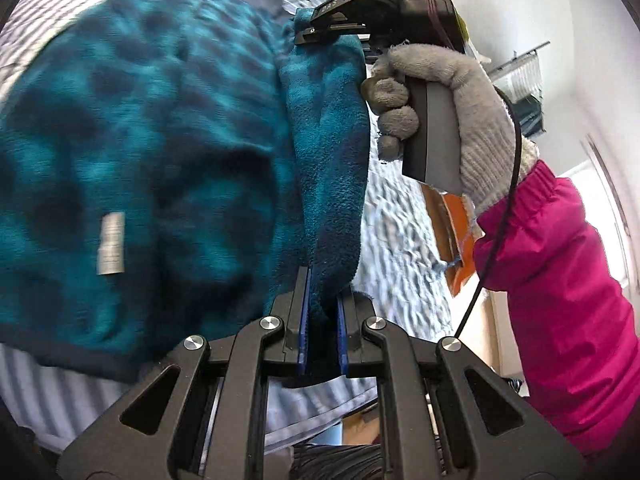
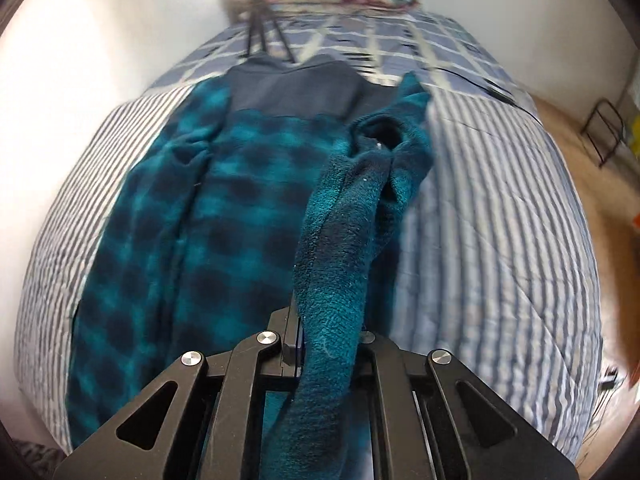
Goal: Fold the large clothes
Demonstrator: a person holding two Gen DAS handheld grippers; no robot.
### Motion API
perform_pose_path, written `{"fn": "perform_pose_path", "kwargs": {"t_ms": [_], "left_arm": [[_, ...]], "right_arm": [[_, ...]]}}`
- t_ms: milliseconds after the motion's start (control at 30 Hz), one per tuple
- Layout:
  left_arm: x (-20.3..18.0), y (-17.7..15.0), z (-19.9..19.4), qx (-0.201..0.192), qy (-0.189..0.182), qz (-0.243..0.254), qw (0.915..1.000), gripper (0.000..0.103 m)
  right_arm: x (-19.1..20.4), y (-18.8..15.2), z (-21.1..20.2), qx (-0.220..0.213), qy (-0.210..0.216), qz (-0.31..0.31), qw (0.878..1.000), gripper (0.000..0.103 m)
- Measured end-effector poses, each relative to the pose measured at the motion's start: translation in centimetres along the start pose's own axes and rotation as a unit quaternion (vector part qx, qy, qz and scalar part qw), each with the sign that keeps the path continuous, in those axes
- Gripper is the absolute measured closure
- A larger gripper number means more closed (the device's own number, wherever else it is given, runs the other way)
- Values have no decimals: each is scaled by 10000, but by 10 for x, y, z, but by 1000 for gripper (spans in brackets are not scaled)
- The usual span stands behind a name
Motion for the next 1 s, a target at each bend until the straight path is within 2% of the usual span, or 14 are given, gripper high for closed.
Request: {"fn": "perform_pose_path", "kwargs": {"t_ms": [233, 367, 500, 567, 667, 733, 800, 867, 933, 1000], "left_arm": [[27, -4, -18, -77, 319, -165, 9993, 94], [37, -8, -21, -41, 377, -262, 9989, 94], [40, -10, -19, -15, 484, -244, 9985, 94], [40, -8, -19, -21, 542, -195, 9983, 94], [41, -10, -25, -45, 618, -116, 9980, 94], [40, -14, -29, -45, 675, -64, 9977, 94], [38, -15, -30, -39, 729, -14, 9973, 94], [36, -18, -35, -44, 781, 68, 9969, 94], [32, -21, -42, -62, 877, 164, 9960, 81], [26, -21, -50, -85, 927, 290, 9952, 81]], "right_arm": [[64, -1, 39, 231, -174, -667, 9974, 96], [80, -10, 60, 379, -356, -994, 9937, 95], [81, -13, 60, 272, -441, -1230, 9911, 94], [78, -13, 54, 241, -255, -1256, 9915, 88], [66, -12, 26, 128, 569, -953, 9937, 76], [46, -15, -6, -215, 1299, -568, 9897, 76], [18, -21, -27, -436, 1568, -55, 9866, 76], [-4, -29, -35, -495, 1581, 325, 9857, 76], [-18, -41, -37, -468, 1498, 415, 9867, 76], [-21, -51, -32, -326, 1405, 383, 9888, 76]]}}
Point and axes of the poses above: each gripper's, at about its wrist camera, not at the fingertips, and z roughly the way its jaws point, x to its left, y to its top, the point moved 3 cm from there along z, roughly the way its jaws point, and after that the axes turned 4 degrees about -y, right-handed, at the moved point
